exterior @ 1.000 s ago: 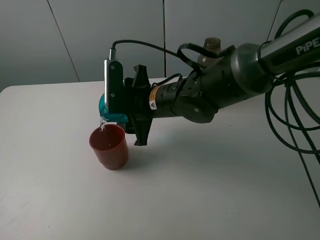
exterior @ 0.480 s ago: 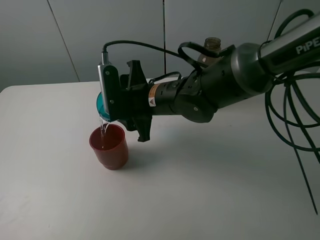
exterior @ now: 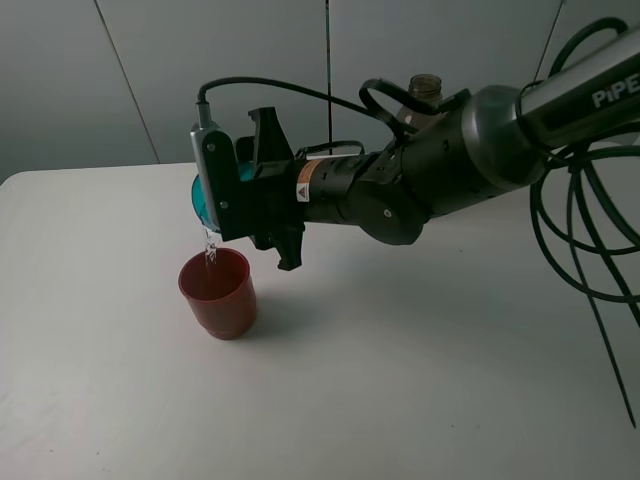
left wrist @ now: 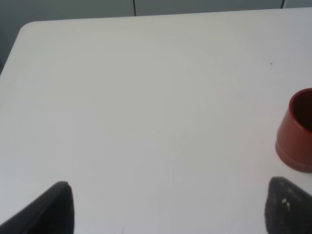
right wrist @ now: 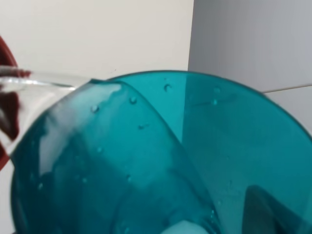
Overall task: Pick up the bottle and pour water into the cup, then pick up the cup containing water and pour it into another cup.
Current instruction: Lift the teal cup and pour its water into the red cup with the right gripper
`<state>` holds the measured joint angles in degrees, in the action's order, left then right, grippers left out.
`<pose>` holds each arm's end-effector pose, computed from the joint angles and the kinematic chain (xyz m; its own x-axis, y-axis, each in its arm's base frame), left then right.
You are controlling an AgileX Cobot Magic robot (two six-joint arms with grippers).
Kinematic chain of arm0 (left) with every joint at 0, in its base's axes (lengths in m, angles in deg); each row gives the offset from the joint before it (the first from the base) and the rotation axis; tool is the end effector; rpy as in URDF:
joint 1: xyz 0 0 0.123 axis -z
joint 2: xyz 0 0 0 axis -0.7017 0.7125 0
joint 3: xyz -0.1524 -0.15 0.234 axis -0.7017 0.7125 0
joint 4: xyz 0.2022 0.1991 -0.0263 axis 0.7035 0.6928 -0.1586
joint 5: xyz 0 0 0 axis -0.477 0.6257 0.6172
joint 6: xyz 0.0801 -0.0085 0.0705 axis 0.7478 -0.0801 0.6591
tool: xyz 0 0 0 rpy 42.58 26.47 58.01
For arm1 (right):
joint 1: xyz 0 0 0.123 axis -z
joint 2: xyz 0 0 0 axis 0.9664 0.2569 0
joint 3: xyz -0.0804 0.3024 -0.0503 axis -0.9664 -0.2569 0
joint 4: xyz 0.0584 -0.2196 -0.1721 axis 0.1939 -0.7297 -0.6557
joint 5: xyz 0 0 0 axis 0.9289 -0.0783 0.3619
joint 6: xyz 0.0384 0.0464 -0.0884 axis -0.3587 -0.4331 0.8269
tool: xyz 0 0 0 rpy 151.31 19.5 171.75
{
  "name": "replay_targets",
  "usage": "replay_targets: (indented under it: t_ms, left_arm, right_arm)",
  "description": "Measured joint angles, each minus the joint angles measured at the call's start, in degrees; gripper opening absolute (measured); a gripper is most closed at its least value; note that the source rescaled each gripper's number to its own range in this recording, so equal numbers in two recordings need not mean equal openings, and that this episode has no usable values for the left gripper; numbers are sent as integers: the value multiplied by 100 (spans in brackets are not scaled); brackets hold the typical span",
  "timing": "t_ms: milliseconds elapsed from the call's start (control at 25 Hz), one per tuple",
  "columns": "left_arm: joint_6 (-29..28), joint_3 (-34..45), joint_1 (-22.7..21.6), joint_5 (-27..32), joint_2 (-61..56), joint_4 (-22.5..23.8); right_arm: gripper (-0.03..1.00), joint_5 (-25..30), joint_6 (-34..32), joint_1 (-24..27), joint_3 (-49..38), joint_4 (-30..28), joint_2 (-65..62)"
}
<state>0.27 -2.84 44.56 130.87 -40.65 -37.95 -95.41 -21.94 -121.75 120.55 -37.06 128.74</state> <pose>0.0038 0.0013 0.2872 -0.4688 -0.0155 -0.8831 -0.0174 0.9998 -0.0083 0.3061 0.3330 0.1476 0.6293 -0.7181 -0.2972 -0.5270 -0.1133 -0.8423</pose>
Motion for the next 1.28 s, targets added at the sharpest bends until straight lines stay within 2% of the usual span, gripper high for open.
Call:
replay_targets:
  t_ms: [560, 880, 1280]
  left_arm:
    - [-11, 0, 0, 0, 0, 0]
    - [-11, 0, 0, 0, 0, 0]
    - [-11, 0, 0, 0, 0, 0]
  right_arm:
    - [4, -134, 1133, 0, 13, 301, 122]
    - [4, -696, 1711, 0, 13, 323, 122]
    - [4, -849, 2311, 0, 13, 323, 122]
